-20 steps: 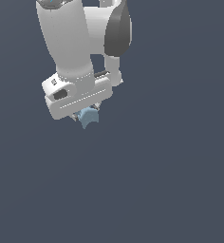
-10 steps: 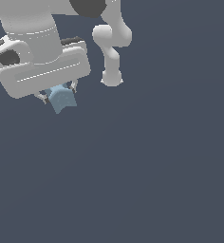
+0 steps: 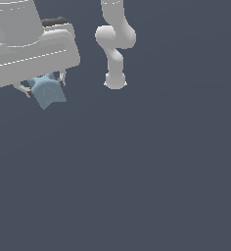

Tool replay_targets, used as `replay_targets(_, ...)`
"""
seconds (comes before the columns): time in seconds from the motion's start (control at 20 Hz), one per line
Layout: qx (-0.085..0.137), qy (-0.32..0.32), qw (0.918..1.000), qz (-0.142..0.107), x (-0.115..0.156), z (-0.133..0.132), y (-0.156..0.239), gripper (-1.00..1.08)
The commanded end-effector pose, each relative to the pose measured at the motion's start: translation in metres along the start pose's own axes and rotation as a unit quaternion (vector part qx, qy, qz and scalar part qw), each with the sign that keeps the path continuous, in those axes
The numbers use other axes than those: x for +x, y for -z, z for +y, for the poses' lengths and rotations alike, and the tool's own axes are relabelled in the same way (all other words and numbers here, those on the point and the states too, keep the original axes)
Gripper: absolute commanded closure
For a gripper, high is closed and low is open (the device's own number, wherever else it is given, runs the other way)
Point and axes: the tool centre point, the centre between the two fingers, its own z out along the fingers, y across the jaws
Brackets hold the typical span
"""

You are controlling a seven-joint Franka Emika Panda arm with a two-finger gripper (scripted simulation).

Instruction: Pick up the object and move it to a goal position.

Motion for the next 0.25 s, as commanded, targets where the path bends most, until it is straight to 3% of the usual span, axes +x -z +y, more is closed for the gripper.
replay_targets(0.0, 0.0, 0.0, 1.0, 0.0, -0.0009, 0.0027, 0.0041, 1.08)
replay_targets(0.2, 0.0, 0.0, 1.0, 0.0, -0.0013, 0.0042, 0.0061, 1.08)
